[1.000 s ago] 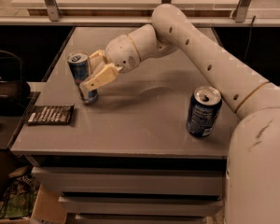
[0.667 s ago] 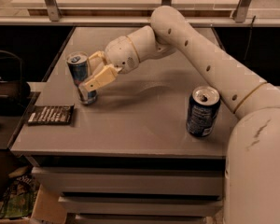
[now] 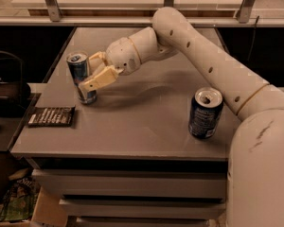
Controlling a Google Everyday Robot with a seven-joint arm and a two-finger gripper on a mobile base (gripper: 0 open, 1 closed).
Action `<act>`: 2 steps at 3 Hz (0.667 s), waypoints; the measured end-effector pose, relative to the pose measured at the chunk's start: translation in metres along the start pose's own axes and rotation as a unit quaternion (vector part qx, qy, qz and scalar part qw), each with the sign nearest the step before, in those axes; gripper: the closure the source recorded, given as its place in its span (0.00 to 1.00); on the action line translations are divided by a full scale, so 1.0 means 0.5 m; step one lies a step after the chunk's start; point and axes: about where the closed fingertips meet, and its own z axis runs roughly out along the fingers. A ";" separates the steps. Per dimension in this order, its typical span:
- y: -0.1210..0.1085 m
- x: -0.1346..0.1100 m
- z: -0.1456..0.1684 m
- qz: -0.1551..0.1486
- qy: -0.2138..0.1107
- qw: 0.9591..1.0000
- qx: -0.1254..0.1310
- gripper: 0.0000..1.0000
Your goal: Move redbull can near rxbar chocolate
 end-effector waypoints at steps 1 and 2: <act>0.000 -0.001 0.001 0.000 -0.001 1.000 -0.002 0.13; 0.000 -0.002 0.001 0.001 -0.001 1.000 -0.004 0.00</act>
Offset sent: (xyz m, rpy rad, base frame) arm 0.0020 -0.0043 0.0012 -0.0012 0.0043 0.0037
